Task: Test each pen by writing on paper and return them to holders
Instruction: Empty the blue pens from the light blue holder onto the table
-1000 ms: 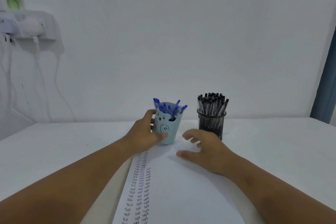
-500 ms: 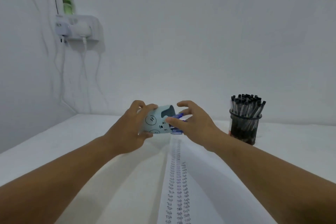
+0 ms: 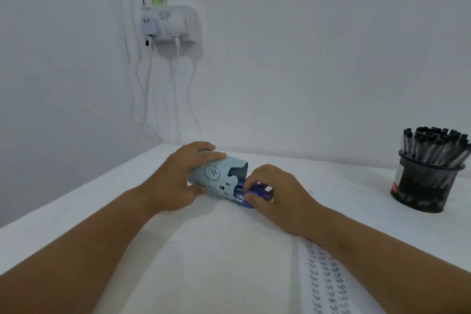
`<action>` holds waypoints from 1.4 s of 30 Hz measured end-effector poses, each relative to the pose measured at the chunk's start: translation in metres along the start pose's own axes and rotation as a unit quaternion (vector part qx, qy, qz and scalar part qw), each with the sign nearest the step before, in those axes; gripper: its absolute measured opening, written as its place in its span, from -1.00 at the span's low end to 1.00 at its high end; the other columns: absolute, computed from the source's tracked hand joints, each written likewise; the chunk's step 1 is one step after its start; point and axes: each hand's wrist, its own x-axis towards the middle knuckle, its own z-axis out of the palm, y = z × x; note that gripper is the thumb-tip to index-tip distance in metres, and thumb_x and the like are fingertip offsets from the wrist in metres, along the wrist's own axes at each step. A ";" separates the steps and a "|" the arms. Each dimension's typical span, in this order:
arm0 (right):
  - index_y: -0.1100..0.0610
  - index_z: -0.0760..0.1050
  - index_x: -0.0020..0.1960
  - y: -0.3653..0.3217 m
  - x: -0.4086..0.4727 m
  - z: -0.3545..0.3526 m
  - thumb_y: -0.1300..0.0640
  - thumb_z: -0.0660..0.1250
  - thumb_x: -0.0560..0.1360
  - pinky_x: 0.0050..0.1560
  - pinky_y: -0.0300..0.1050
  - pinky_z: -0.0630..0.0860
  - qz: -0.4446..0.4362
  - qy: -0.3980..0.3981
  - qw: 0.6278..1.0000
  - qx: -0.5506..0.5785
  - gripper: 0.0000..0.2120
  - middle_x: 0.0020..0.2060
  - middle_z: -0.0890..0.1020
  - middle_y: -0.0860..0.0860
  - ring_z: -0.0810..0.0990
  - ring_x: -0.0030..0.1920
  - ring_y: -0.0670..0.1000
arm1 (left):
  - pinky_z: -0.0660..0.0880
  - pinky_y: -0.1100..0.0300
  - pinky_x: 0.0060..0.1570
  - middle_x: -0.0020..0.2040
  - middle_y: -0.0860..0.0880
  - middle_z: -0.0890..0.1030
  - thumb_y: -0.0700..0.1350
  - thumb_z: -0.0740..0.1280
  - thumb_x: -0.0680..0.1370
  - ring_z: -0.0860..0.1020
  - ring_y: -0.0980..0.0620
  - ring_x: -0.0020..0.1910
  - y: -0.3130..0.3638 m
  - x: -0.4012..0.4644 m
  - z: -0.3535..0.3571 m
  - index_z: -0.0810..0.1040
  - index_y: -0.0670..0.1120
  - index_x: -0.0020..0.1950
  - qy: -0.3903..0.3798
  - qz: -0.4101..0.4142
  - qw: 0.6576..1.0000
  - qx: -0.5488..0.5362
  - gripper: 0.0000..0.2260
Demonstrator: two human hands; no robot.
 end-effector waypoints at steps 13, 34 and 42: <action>-0.15 0.40 0.26 -0.002 -0.003 -0.003 0.06 0.33 0.55 0.06 -0.09 0.52 0.007 -0.084 0.996 -0.035 -0.68 0.13 0.46 -0.23 0.53 0.02 -0.07 | 0.30 0.40 0.21 0.34 0.09 0.46 -0.42 0.62 0.24 0.44 0.10 0.32 -0.024 -0.007 -0.033 0.51 0.25 0.29 0.018 -0.088 0.995 0.048 -0.19; 0.00 0.02 0.65 -0.023 -0.001 0.008 -0.10 -0.03 0.72 0.56 -0.02 0.09 0.007 -0.230 0.953 -0.197 -0.47 0.63 0.08 -0.09 0.06 0.59 -0.04 | 0.35 0.53 -0.01 0.24 0.11 0.46 -0.47 0.57 0.25 0.45 0.09 0.18 -0.024 -0.018 -0.042 0.54 0.20 0.26 0.054 -0.181 0.982 -0.008 -0.23; 0.00 0.16 0.60 -0.021 -0.001 0.011 -0.10 -0.02 0.71 0.48 0.03 0.24 -0.010 -0.207 0.955 -0.211 -0.51 0.57 0.23 -0.05 0.22 0.50 -0.04 | 0.36 0.45 0.06 0.21 0.13 0.47 -0.47 0.57 0.26 0.45 0.10 0.17 -0.018 -0.018 -0.043 0.54 0.15 0.28 0.106 -0.185 0.977 -0.024 -0.26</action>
